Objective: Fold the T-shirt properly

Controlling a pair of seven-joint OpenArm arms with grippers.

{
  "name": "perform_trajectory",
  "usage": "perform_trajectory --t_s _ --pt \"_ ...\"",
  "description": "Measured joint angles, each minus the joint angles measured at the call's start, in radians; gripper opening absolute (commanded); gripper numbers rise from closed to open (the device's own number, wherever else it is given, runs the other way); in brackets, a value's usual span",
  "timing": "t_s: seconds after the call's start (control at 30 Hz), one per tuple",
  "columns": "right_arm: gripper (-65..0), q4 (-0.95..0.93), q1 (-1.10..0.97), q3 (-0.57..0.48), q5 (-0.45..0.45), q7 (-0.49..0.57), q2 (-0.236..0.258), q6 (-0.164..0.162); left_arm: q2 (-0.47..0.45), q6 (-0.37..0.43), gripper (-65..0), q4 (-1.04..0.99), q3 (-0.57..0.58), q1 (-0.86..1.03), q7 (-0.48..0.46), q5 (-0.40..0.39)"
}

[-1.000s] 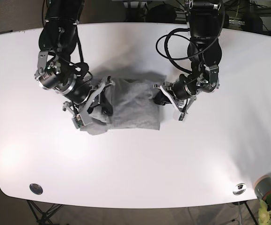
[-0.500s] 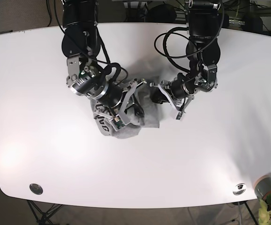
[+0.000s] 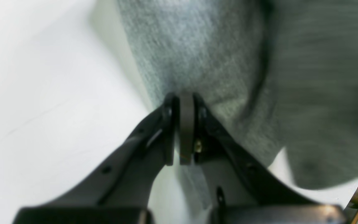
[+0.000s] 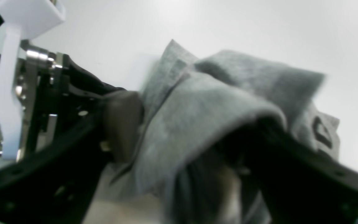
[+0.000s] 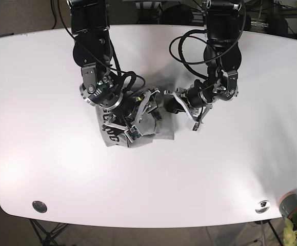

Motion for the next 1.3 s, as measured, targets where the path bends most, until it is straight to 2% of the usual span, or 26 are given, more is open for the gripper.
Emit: perform_trajectory --t_s 0.17,0.3,0.47,0.6,0.93,1.0,1.17,1.3 --pt "-17.6 0.064 -0.005 -0.057 -0.013 -0.002 0.009 0.000 0.000 0.000 -63.9 0.001 0.000 0.000 0.000 0.000" --pt "-17.6 0.124 -0.037 -0.015 0.009 0.001 -0.001 0.008 0.000 0.000 -63.9 0.029 -0.002 0.003 0.003 -0.007" --pt "-17.6 0.166 -0.065 0.057 -0.007 -0.003 0.008 0.003 -0.014 -0.002 -63.9 0.116 -0.002 0.000 0.000 -0.117" --pt "-17.6 0.173 -0.101 0.072 -0.008 -0.006 0.005 0.004 -0.085 -0.010 -63.9 0.178 -0.021 0.006 0.000 -0.232" --pt "-17.6 0.134 -0.161 0.113 -0.001 -0.004 0.002 0.007 -0.284 -0.008 -64.0 0.174 -0.119 0.051 0.001 -0.339" --pt "-17.8 0.088 -0.160 0.110 0.025 -0.004 0.002 0.005 -0.313 -0.018 -64.0 0.163 -0.135 0.055 0.002 -0.336" --pt "-17.8 0.024 -0.173 0.093 0.185 0.001 0.000 -0.001 -0.360 -0.098 -64.0 0.157 -0.203 0.090 0.001 -0.338" --pt "-17.8 0.004 -0.184 0.014 0.201 -0.003 0.012 -0.007 -0.360 -0.102 -64.0 0.155 -0.226 0.094 0.005 -0.331"
